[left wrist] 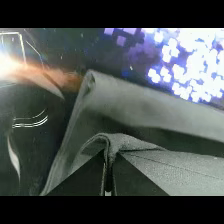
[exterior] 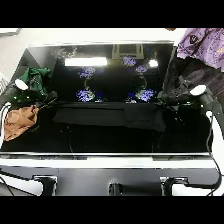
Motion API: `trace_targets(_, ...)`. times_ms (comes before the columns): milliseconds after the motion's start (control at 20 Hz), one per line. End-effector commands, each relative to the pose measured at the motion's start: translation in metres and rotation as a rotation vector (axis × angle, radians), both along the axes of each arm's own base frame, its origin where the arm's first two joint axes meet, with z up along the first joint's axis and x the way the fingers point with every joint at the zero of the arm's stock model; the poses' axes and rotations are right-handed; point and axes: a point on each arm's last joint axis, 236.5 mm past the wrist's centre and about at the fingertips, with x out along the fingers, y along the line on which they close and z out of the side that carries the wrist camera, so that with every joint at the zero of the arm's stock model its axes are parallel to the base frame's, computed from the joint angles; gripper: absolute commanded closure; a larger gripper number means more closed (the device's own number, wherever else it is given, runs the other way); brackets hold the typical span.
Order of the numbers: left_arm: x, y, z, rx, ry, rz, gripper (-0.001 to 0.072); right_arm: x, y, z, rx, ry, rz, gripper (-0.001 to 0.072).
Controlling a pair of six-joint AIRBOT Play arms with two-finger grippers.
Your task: Fold the clothes and pants, and hang the long-sleeved shirts on hangers.
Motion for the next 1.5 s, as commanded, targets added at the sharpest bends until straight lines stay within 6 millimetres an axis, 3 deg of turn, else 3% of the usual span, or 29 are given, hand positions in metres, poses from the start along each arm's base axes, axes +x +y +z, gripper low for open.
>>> trace_targets(0,0.002,-0.007,-0.019,-0.015,0.037,-0.010,0.0693,0.006,-0.002,-0.030,-0.006,0.047,0.014,0.0684)
trace_targets(100,0.003,-0.013,-0.023,-0.017,0.041,-0.018,0.0642,0.003,0.001,-0.038,0.011,0.075,0.016,0.0676)
trace_targets(150,0.005,-0.014,-0.022,-0.016,0.032,-0.017,0.0498,0.003,0.001,-0.035,0.014,0.074,0.018,0.0593)
trace_targets(200,0.008,-0.013,-0.018,-0.016,0.026,-0.004,0.0323,0.003,-0.002,-0.027,0.020,0.075,0.018,0.0434)
trace_targets(250,0.012,-0.009,-0.011,-0.017,0.019,0.021,0.0225,0.005,-0.010,-0.014,0.026,0.071,0.012,0.0229)
trace_targets(300,0.016,-0.003,0.000,-0.012,0.006,0.042,0.0151,0.006,-0.023,0.000,0.018,0.061,0.009,0.0196)
trace_targets(400,0.022,0.012,0.025,0.017,-0.029,0.060,0.0151,0.000,-0.062,0.021,0.003,0.048,-0.042,0.0132)
trace_targets(500,0.022,0.025,0.045,0.052,-0.052,0.057,0.0151,-0.025,-0.089,0.016,0.042,0.122,-0.061,0.0018)
trace_targets(650,0.020,0.028,0.059,0.062,-0.064,0.054,0.0151,-0.058,-0.084,-0.006,0.166,0.219,0.026,0.0015)
trace_targets(850,0.016,0.021,0.060,0.059,-0.052,0.037,0.0151,-0.061,-0.069,-0.040,0.255,0.236,0.045,0.0015)
trace_targets(1100,0.016,0.016,0.060,0.056,-0.049,0.038,0.0151,-0.044,-0.059,-0.061,0.304,0.209,0.024,0.0023)
trace_targets(1250,0.017,0.016,0.059,0.054,-0.047,0.046,0.0151,-0.049,-0.032,-0.072,0.316,0.251,0.090,0.0026)
trace_targets(1300,0.017,0.016,0.059,0.054,-0.047,0.045,0.0152,-0.049,-0.023,-0.074,0.313,0.256,0.109,0.0048)
trace_targets(1350,0.017,0.016,0.059,0.054,-0.047,0.045,0.0152,-0.047,-0.011,-0.074,0.311,0.254,0.131,0.0121)
trace_targets(1400,0.017,0.016,0.059,0.054,-0.048,0.045,0.0152,-0.046,-0.002,-0.073,0.307,0.250,0.149,0.0209)
trace_targets(1450,0.017,0.015,0.059,0.054,-0.048,0.042,0.0152,-0.045,0.006,-0.070,0.303,0.244,0.166,0.0357)
